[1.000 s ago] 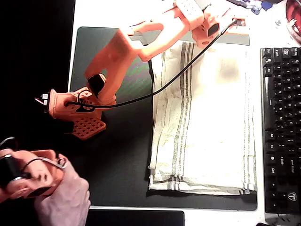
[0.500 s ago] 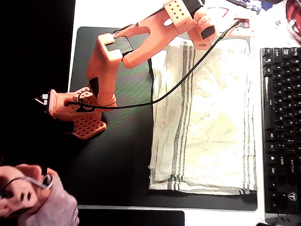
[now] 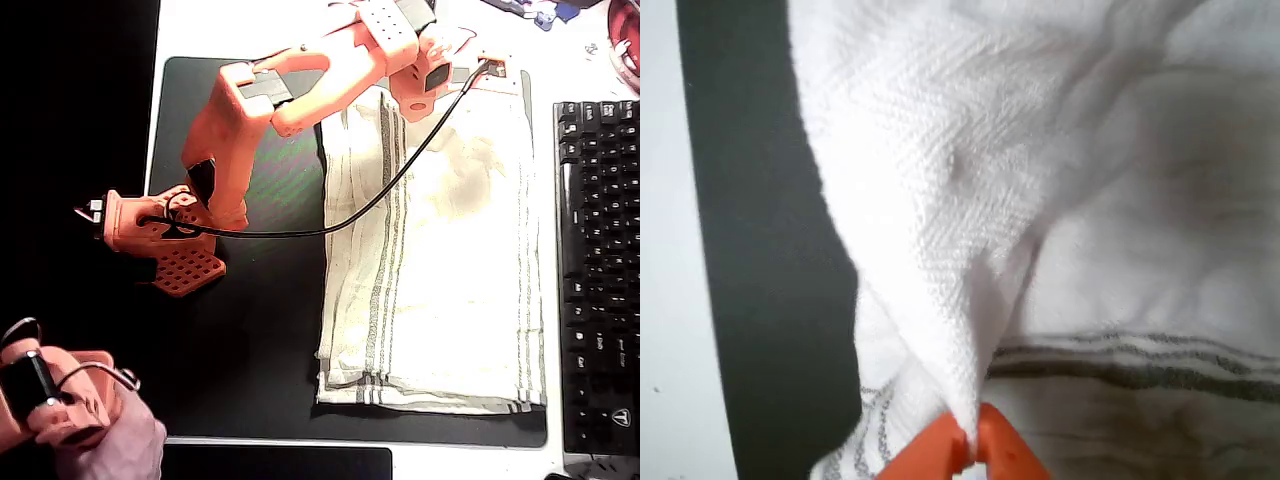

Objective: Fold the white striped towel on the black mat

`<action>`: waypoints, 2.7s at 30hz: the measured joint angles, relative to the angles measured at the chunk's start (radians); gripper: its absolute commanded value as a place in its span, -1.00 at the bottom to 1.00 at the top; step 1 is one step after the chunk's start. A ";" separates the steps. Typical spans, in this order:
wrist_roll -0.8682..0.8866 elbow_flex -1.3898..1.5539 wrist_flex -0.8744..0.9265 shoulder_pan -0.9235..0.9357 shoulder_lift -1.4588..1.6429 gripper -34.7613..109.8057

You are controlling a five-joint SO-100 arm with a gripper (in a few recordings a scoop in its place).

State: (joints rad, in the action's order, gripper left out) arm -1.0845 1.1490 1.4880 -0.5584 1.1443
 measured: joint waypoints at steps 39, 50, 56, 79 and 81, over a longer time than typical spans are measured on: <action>-0.037 -0.397 0.005 0.031 -0.471 -0.26; -0.129 -0.330 0.025 0.092 -0.459 -0.51; -0.129 -0.319 0.058 0.092 -0.443 -0.51; -0.132 -0.189 0.029 0.037 -0.129 -0.52; -0.144 -0.166 0.031 0.054 -0.091 -0.52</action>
State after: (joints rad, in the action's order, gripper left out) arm -1.2287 0.9833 1.5186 -0.5047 1.0538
